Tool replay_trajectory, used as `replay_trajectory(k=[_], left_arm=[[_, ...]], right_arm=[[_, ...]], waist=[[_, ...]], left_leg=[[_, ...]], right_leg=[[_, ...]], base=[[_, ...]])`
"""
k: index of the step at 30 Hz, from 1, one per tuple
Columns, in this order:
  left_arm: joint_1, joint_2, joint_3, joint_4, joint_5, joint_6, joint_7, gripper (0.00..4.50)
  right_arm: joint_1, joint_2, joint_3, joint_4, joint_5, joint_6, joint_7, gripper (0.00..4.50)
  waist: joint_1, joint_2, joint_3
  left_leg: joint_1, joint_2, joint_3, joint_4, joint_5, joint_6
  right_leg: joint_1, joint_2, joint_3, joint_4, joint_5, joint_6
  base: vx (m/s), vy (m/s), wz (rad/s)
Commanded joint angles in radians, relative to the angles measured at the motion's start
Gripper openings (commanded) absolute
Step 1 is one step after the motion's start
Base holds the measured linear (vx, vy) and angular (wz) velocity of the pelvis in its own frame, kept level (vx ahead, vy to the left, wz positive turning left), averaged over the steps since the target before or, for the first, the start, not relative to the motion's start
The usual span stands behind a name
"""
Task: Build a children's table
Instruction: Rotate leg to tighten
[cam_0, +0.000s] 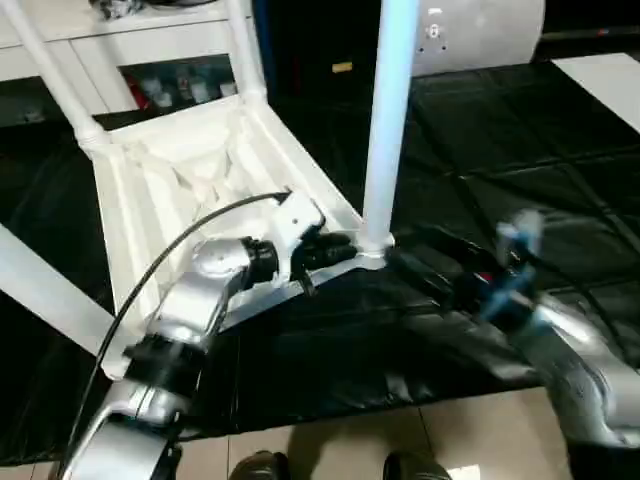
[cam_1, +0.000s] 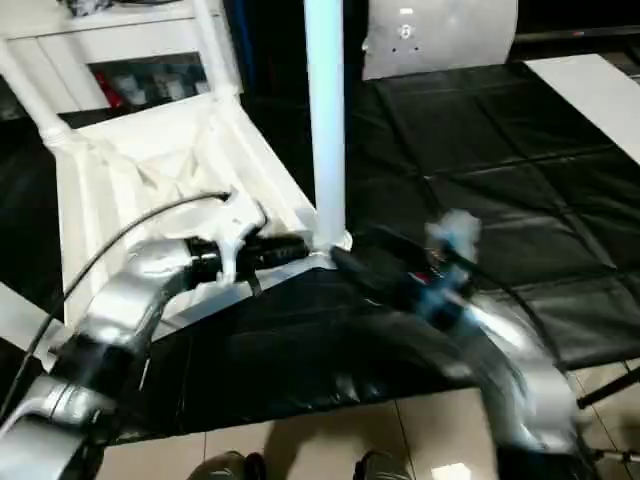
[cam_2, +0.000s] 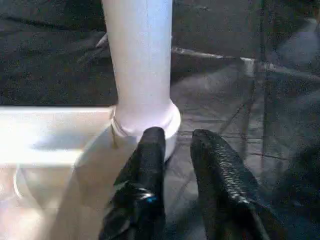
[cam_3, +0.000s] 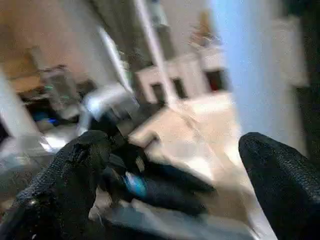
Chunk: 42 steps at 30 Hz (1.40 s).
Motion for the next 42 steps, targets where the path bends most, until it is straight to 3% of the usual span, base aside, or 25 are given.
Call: replay_trajectory(k=[1, 3, 4, 9, 12, 13, 14, 16, 17, 19, 20, 22, 23, 26, 27, 28, 30, 32, 36, 37, 39, 40, 41, 42], left_arm=[[0.035, 0.01, 0.02, -0.067, -0.012, 0.05, 0.018, 1.37], [0.061, 0.014, 0.018, -0.101, -0.021, 0.07, 0.021, 1.38], [0.088, 0.018, 0.016, -0.135, -0.029, 0.089, 0.024, 1.68], [0.211, 0.025, 0.008, -0.294, -0.07, 0.172, 0.051, 2.12], [0.34, 0.033, 0.006, -0.453, -0.098, 0.23, 0.079, 2.32], [0.371, 0.042, 0.01, -0.488, -0.108, 0.245, 0.079, 2.32], [0.374, 0.043, 0.011, -0.492, -0.109, 0.247, 0.079, 2.66], [0.415, 0.065, 0.019, -0.543, -0.125, 0.271, 0.071, 2.72], [0.415, 0.065, 0.019, -0.543, -0.125, 0.271, 0.071, 2.83], [0.445, 0.092, 0.029, -0.579, -0.14, 0.284, 0.053, 3.1], [0.466, 0.111, 0.035, -0.608, -0.153, 0.299, 0.046, 3.15], [0.532, 0.182, 0.066, -0.677, -0.191, 0.333, 0.002, 3.29], [0.565, 0.218, 0.081, -0.702, -0.208, 0.347, -0.023, 3.43], [0.613, 0.264, 0.104, -0.731, -0.231, 0.36, -0.058, 3.63], [0.653, 0.294, 0.123, -0.752, -0.243, 0.369, -0.08, 3.63], [0.694, 0.326, 0.144, -0.768, -0.254, 0.376, -0.101, 3.69], [0.737, 0.357, 0.17, -0.767, -0.26, 0.369, -0.126, 3.88], [0.768, 0.383, 0.208, -0.711, -0.256, 0.324, -0.158, 3.99], [0.797, 0.461, 0.316, -0.42, -0.254, 0.136, -0.258, 4.39], [0.797, 0.461, 0.316, -0.42, -0.254, 0.136, -0.258, 4.41], [0.892, 0.507, 0.416, -0.442, -0.302, 0.154, -0.332, 4.46], [0.908, 0.513, 0.431, -0.462, -0.314, 0.173, -0.34, 4.46], [0.916, 0.516, 0.44, -0.474, -0.321, 0.186, -0.344, 4.46], [0.922, 0.521, 0.445, -0.48, -0.328, 0.191, -0.346, 4.46]], right_arm=[[-0.023, 0.01, 0.013, -0.001, 0.005, 0.013, -0.011, 4.5], [-0.038, 0.014, 0.016, 0.007, 0.006, 0.016, -0.015, 4.5], [-0.052, 0.019, 0.019, 0.016, 0.003, 0.018, -0.018, 4.5], [-0.101, 0.022, 0.04, 0.07, -0.033, 0.01, -0.031, 4.5], [-0.17, 0.012, 0.035, 0.208, -0.16, -0.078, -0.137, 4.5], [-0.193, 0.008, 0.016, 0.259, -0.194, -0.114, -0.187, 4.5], [-0.195, 0.007, 0.014, 0.264, -0.197, -0.117, -0.191, 4.5], [-0.225, -0.005, -0.017, 0.331, -0.234, -0.162, -0.258, 4.5], [-0.225, -0.005, -0.017, 0.331, -0.234, -0.162, -0.258, 4.5], [-0.246, -0.02, -0.04, 0.378, -0.259, -0.194, -0.305, 4.5], [-0.259, -0.031, -0.053, 0.408, -0.274, -0.214, -0.333, 4.5], [-0.303, -0.07, -0.095, 0.512, -0.316, -0.283, -0.423, 4.5], [-0.32, -0.084, -0.111, 0.557, -0.334, -0.313, -0.459, 4.5], [-0.335, -0.1, -0.126, 0.606, -0.355, -0.349, -0.494, 4.5], [-0.335, -0.106, -0.131, 0.618, -0.36, -0.36, -0.5, 4.5], [-0.332, -0.111, -0.133, 0.629, -0.368, -0.371, -0.505, 4.5], [-0.326, -0.118, -0.132, 0.64, -0.382, -0.382, -0.519, 4.5], [-0.315, -0.122, -0.132, 0.651, -0.392, -0.394, -0.525, 4.5], [-0.258, -0.105, -0.125, 0.622, -0.358, -0.384, -0.465, 4.5], [-0.258, -0.105, -0.125, 0.622, -0.358, -0.384, -0.465, 4.5], [-0.153, -0.09, -0.062, 0.491, -0.314, -0.329, -0.338, 4.5], [-0.132, -0.09, -0.043, 0.462, -0.306, -0.316, -0.311, 4.5], [-0.118, -0.091, -0.03, 0.442, -0.3, -0.307, -0.294, 4.5], [-0.111, -0.092, -0.022, 0.433, -0.298, -0.304, -0.286, 4.5]], waist=[[0.006, -0.019, -0.09], [0.007, -0.02, -0.09], [0.01, -0.02, -0.089], [0.013, -0.02, -0.094], [0.009, -0.021, -0.084], [0.009, -0.02, -0.08], [0.009, -0.02, -0.079], [0.013, -0.019, -0.077], [0.009, -0.018, -0.074], [0.01, -0.02, -0.075], [0.006, -0.019, -0.073], [0.001, -0.019, -0.071], [0.002, -0.022, -0.072], [0.0, -0.024, -0.071], [-0.003, -0.03, -0.074], [-0.003, -0.027, -0.074], [-0.018, -0.029, -0.07], [-0.023, -0.032, -0.072], [-0.026, -0.028, -0.078], [-0.024, -0.027, -0.077], [-0.026, -0.021, -0.077], [-0.023, -0.016, -0.076], [-0.029, -0.019, -0.072], [-0.027, -0.022, -0.075]], left_leg=[[0.007, 0.042, -0.001, -0.06, -0.123, 0.111], [0.008, 0.044, -0.001, -0.062, -0.143, 0.091], [0.01, 0.044, -0.001, -0.064, -0.153, 0.084], [0.01, 0.048, -0.002, -0.065, -0.159, 0.063], [0.008, 0.043, 0.001, -0.069, -0.206, 0.046], [0.009, 0.041, 0.002, -0.07, -0.218, 0.044], [0.013, 0.041, 0.003, -0.07, -0.238, 0.035], [0.025, 0.041, 0.005, -0.07, -0.269, 0.027], [0.015, 0.041, 0.001, -0.075, -0.285, 0.021], [0.027, 0.042, 0.003, -0.074, -0.314, 0.01], [0.018, 0.041, -0.001, -0.078, -0.32, 0.007], [0.019, 0.04, -0.002, -0.079, -0.345, 0.002], [0.03, 0.039, 0.002, -0.076, -0.357, -0.003], [0.026, 0.031, 0.006, -0.074, -0.355, 0.006], [0.014, 0.031, 0.004, -0.074, -0.332, 0.014], [0.01, 0.031, 0.002, -0.074, -0.321, 0.02], [0.005, 0.029, 0.001, -0.076, -0.337, 0.029], [0.013, 0.026, 0.005, -0.07, -0.329, 0.039], [0.015, 0.027, 0.007, -0.07, -0.291, 0.062], [0.016, 0.026, 0.007, -0.071, -0.29, 0.068], [0.014, 0.038, 0.005, -0.076, -0.297, 0.071], [0.016, 0.042, 0.003, -0.079, -0.305, 0.072], [0.012, 0.045, 0.001, -0.086, -0.322, 0.075], [0.025, 0.047, 0.005, -0.085, -0.344, 0.068]], right_leg=[[0.056, -0.056, 0.047, -0.074, -0.269, -0.201], [0.055, -0.054, 0.048, -0.074, -0.28, -0.191], [0.053, -0.053, 0.048, -0.077, -0.291, -0.185], [0.054, -0.055, 0.05, -0.066, -0.255, -0.196], [0.051, -0.055, 0.05, -0.077, -0.322, -0.188], [0.048, -0.054, 0.05, -0.081, -0.349, -0.178], [0.045, -0.052, 0.05, -0.086, -0.387, -0.168], [0.037, -0.048, 0.05, -0.091, -0.414, -0.157], [0.045, -0.048, 0.047, -0.087, -0.428, -0.148], [0.036, -0.048, 0.048, -0.093, -0.455, -0.133], [0.043, -0.048, 0.047, -0.089, -0.455, -0.13], [0.039, -0.047, 0.046, -0.091, -0.478, -0.126], [0.03, -0.046, 0.048, -0.095, -0.487, -0.128], [0.033, -0.041, 0.049, -0.093, -0.482, -0.119], [0.042, -0.045, 0.048, -0.088, -0.47, -0.117], [0.044, -0.046, 0.047, -0.085, -0.464, -0.117], [0.042, -0.044, 0.044, -0.087, -0.496, -0.11], [0.034, -0.042, 0.048, -0.095, -0.506, -0.106], [0.036, -0.035, 0.048, -0.086, -0.409, -0.138], [0.035, -0.035, 0.049, -0.088, -0.406, -0.138], [0.038, -0.038, 0.052, -0.077, -0.343, -0.163], [0.04, -0.038, 0.053, -0.075, -0.333, -0.166], [0.04, -0.033, 0.051, -0.073, -0.323, -0.174], [0.032, -0.034, 0.053, -0.077, -0.332, -0.186]], base=[[0.0, 0.0, 0.0], [0.0, 0.0, 0.0], [0.0, 0.0, 0.0], [0.0, 0.0, 0.0], [0.0, 0.0, 0.0], [0.0, 0.0, 0.0], [0.0, 0.0, 0.0], [0.0, 0.0, 0.0], [0.0, 0.0, 0.0], [0.0, 0.0, 0.0], [0.0, 0.0, 0.0], [0.0, 0.0, 0.0], [0.0, 0.0, 0.0], [0.0, 0.0, 0.0], [0.0, 0.0, 0.0], [0.0, 0.0, 0.0], [0.0, 0.0, 0.0], [0.0, 0.0, 0.0], [0.0, 0.0, 0.0], [0.0, 0.0, 0.0], [0.0, 0.0, 0.0], [0.05, 0.006, -0.02], [0.052, 0.006, 0.0], [0.052, 0.006, 0.0]])
